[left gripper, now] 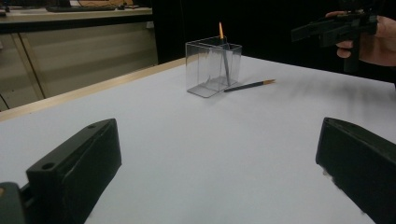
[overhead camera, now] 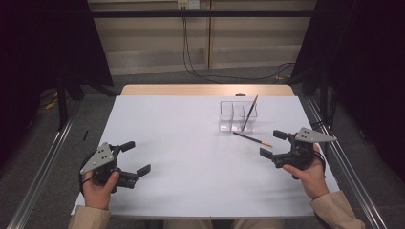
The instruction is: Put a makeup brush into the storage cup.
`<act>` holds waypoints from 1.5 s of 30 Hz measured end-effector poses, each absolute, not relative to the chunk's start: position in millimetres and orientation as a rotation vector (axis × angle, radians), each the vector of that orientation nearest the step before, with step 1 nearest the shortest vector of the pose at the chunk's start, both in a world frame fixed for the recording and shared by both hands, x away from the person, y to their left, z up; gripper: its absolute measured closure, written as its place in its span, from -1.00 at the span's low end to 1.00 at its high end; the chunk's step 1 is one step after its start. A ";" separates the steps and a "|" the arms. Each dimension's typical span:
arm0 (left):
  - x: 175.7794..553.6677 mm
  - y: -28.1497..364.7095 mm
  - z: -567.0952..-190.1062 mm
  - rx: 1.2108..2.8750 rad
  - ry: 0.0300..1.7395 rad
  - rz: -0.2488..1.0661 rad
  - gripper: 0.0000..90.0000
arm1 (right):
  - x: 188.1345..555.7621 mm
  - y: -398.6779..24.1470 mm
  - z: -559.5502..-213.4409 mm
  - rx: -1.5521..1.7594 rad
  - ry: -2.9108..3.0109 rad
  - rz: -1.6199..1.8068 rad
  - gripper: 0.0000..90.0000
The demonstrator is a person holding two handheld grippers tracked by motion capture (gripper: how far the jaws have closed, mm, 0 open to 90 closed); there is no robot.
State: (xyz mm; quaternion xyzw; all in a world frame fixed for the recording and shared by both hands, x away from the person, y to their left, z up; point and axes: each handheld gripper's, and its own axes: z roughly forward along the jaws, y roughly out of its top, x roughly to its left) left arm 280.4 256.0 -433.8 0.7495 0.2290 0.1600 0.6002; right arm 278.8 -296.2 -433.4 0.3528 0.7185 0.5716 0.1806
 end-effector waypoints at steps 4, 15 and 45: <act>281.3 254.4 -434.9 1.744 0.532 0.360 -1.00 | 278.7 -296.6 -433.6 1.015 2.046 1.589 -0.91; 281.9 251.5 -432.3 1.739 0.526 0.365 -1.00 | 295.7 -301.1 -435.4 1.052 2.043 1.542 -0.91; 282.1 250.9 -433.2 1.751 0.527 0.366 -1.00 | 329.7 -300.8 -436.8 1.079 2.123 1.432 -0.86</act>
